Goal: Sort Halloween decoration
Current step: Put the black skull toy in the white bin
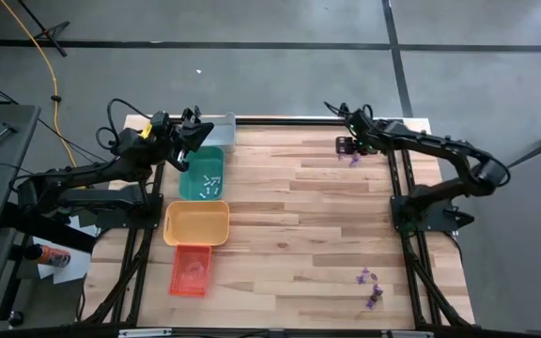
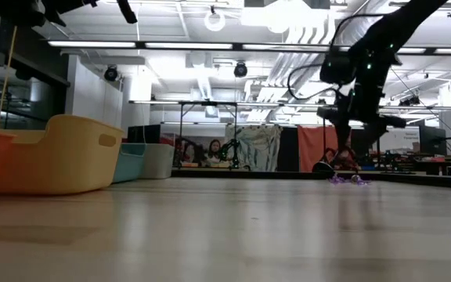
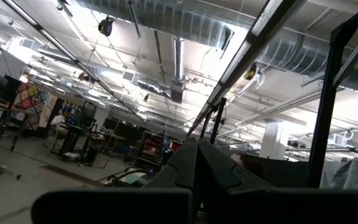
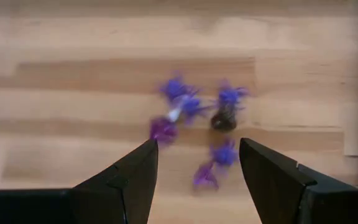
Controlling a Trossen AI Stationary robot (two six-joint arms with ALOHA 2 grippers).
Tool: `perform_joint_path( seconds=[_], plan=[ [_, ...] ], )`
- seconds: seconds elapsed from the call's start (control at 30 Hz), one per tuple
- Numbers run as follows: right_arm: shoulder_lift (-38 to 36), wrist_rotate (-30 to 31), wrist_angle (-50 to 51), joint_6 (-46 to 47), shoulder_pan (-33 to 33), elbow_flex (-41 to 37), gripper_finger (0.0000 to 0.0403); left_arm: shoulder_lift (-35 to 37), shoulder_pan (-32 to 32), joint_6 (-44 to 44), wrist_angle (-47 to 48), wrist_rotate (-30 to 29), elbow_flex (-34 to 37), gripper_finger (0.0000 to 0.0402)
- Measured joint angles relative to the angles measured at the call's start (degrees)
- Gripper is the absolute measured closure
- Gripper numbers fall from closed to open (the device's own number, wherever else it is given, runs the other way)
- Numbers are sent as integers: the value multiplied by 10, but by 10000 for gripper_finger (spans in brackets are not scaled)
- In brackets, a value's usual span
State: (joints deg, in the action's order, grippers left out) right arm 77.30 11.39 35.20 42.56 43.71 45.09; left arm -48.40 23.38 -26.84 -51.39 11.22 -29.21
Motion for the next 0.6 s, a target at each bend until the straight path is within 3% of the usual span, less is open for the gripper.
perform_joint_path(
  seconds=[0.17, 0.6],
  plan=[
    [58, 45, 1, 13, 29, 11, 183, 0, 0, -9, 4, 0, 0, 402],
    [150, 15, -26, 10, 53, 20, 185, 0, 0, -2, 8, -1, 0, 402]
  ],
)
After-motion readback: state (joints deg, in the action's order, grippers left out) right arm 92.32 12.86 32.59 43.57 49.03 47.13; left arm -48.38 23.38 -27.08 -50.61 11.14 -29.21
